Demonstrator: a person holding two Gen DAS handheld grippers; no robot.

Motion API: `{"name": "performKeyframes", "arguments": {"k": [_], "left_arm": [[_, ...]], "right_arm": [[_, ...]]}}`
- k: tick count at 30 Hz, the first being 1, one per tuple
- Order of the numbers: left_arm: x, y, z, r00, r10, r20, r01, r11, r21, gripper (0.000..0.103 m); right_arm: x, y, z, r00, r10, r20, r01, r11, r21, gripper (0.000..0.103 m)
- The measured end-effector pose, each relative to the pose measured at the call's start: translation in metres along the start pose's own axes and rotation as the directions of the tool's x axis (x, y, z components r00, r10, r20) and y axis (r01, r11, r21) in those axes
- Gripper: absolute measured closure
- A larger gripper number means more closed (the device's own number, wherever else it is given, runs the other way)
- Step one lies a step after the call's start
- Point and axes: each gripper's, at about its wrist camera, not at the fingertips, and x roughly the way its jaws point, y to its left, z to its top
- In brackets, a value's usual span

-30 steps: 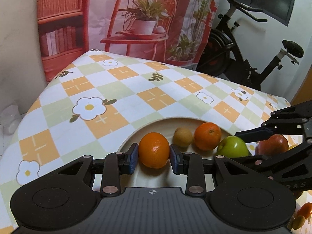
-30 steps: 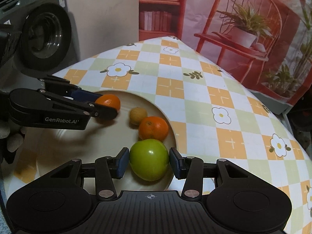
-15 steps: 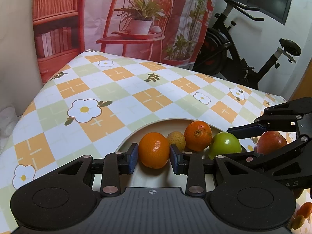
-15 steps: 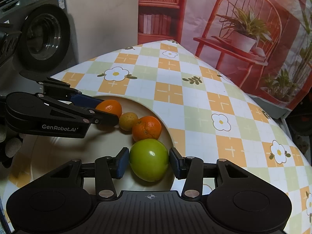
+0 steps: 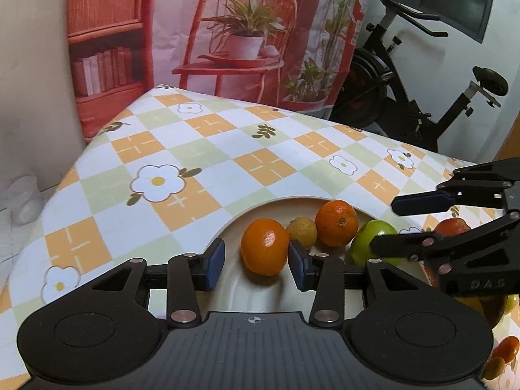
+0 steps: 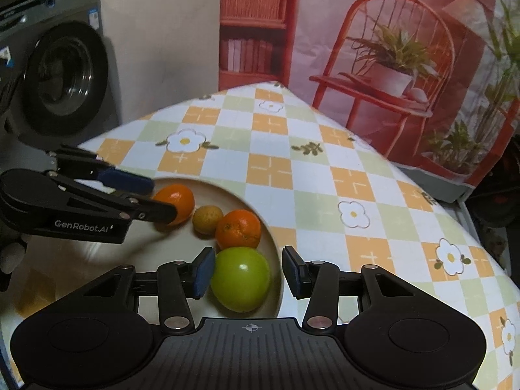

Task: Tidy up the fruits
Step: 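Carry the orange to the plate and open the left tool while the right tool releases the green apple there, then withdraw both open tools from the plate toward the fruit pile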

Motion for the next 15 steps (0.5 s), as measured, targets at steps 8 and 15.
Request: {"name": "performKeyframes", "arguments": {"k": [8, 15], "left_arm": [[-0.027, -0.006, 0.001, 0.999, 0.03, 0.033, -0.029, 0.999, -0.015, 0.058], [-0.051, -0.027, -0.002, 0.996, 0.035, 0.077, -0.033, 0.999, -0.028, 0.058]], "right_arm": [[-0.039, -0.012, -0.015, 0.994, -0.011, 0.112, 0.001, 0.996, 0.094, 0.061], [-0.081, -0.027, -0.045, 0.976, -0.053, 0.209, 0.012, 0.981, 0.193, 0.061]]}}
